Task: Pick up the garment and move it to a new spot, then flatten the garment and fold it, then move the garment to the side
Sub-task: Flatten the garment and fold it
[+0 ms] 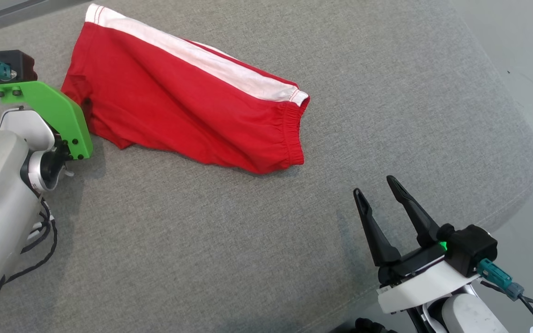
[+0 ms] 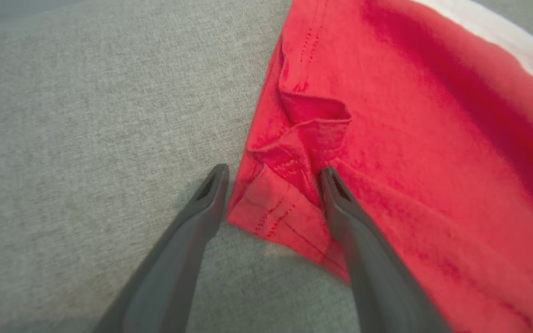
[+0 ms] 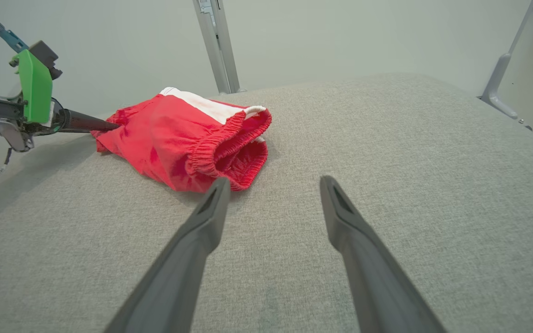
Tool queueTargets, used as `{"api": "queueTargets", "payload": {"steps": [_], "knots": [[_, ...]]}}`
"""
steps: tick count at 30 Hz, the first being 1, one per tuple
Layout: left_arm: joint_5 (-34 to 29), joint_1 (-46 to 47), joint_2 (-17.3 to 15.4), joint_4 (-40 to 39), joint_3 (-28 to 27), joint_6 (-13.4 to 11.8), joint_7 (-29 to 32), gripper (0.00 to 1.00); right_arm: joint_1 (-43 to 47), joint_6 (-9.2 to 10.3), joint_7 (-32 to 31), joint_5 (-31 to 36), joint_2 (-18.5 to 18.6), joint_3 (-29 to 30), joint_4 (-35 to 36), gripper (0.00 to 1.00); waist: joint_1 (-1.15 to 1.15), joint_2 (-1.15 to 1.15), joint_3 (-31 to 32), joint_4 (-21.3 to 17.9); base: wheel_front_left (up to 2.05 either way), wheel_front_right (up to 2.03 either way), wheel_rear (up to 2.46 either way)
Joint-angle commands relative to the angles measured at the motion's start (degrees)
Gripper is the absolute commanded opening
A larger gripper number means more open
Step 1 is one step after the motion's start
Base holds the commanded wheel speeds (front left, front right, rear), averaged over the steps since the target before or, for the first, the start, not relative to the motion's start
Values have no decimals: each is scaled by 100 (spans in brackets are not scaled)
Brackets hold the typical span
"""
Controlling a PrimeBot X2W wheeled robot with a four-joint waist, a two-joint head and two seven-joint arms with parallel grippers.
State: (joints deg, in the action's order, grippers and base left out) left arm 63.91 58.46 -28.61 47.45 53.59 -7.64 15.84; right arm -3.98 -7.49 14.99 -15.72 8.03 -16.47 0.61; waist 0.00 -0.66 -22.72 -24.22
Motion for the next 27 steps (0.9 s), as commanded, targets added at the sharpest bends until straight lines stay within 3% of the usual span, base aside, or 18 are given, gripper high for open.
{"api": "queueTargets", "payload": {"steps": [1, 2, 3, 4, 5, 14, 27], "knots": [[9, -94, -45, 108, 62, -11, 158, 100, -55, -1, 23, 18, -23, 7, -4, 100, 0, 66, -17, -21, 0, 0, 0], [21, -108, -42, 121, 82, 14, 204, 100, -50, -1, 24, 11, -33, 24, 10, 100, 0, 66, -21, -19, 0, 0, 0], [51, -119, -32, 122, 65, 25, 213, 45, -38, -1, 25, 7, -39, 45, 21, 100, 0, 66, -25, -10, 0, 0, 0], [89, -141, -11, 115, 43, 43, 234, 5, -18, -1, 25, 8, -48, 67, 31, 100, 0, 66, -26, 6, 0, 0, 0], [129, -185, 13, 100, 51, 70, 291, 0, 5, -1, 25, 13, -58, 89, 36, 100, 0, 66, -24, 28, 0, 0, 0], [667, -738, 219, -242, -395, 180, -247, 0, 192, -1, 24, 98, -7, 261, -44, 100, 0, 66, 333, 439, 0, 0, 0], [803, -2411, 608, -1468, -668, -238, -2001, 0, 593, -1, 22, 500, 247, 578, -159, 100, 0, 66, 1132, 1545, 0, 0, 0]]}}
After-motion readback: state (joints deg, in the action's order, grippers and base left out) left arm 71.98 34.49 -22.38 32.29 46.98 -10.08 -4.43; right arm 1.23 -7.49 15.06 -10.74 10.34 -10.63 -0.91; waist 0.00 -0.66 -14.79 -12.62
